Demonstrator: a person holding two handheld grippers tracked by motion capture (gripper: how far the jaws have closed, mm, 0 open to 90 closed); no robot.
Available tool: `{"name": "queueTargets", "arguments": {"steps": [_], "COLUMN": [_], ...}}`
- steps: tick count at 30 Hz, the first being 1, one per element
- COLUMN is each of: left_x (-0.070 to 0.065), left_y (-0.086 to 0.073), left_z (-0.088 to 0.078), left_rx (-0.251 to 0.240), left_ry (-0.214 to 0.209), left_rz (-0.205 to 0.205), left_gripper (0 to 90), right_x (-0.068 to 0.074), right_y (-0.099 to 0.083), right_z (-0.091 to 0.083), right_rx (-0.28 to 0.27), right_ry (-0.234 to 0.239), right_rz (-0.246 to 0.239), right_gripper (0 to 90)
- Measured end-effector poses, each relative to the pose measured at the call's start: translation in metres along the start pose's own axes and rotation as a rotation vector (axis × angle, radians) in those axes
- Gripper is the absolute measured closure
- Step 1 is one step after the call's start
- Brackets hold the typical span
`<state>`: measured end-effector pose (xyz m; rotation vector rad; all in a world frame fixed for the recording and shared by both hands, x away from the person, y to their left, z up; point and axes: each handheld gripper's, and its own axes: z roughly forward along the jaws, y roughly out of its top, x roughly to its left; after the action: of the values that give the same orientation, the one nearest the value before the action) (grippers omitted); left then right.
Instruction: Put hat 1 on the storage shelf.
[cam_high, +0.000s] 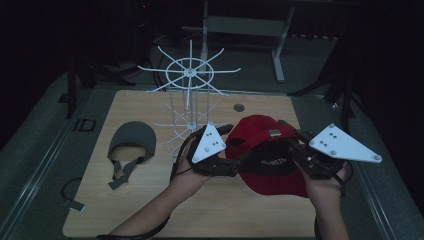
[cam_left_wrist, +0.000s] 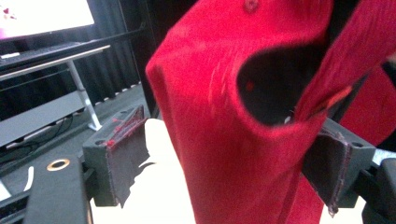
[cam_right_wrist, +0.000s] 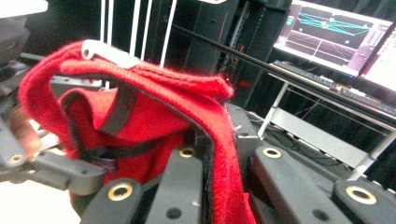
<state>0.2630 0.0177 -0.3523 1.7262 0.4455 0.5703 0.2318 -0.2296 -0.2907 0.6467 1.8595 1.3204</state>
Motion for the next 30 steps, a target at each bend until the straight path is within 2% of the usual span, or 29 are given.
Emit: {"name": "queueTargets", "arguments": {"steps": [3,11,14,20,25,30], "left_x": [-0.002,-0.003,-0.004,-0.006,-0.005,-0.005], "left_y": [0.003,0.007,0.008,0.010,0.013,0.021], "left_z": [0.001,0.004,0.005,0.008,0.009,0.010], "left_rx": [-0.007,0.006,0.020,0.035,0.043,0.035], "left_ry": [0.011,0.051,0.073,0.097,0.093,0.097], "left_rz": [0.016,-0.017,-0.008,0.002,-0.002,-0.003], "left_gripper": [33.9,68.3,81.4,84.2,84.8,85.0], "right_x": [0.002,0.003,0.003,0.004,0.004,0.006], "right_y": [-0.002,-0.006,-0.007,-0.013,-0.020,-0.034], "right_z": [0.002,0.003,0.003,0.002,0.000,-0.006], "right_rx": [0.006,0.012,0.012,0.017,0.019,0.016], "right_ry": [0.005,0.010,0.010,0.017,0.023,0.027], "right_rz": [0.000,-0.001,0.007,0.019,0.034,0.085], "right_gripper": [85.7,85.7,85.7,85.7,85.6,85.3]}}
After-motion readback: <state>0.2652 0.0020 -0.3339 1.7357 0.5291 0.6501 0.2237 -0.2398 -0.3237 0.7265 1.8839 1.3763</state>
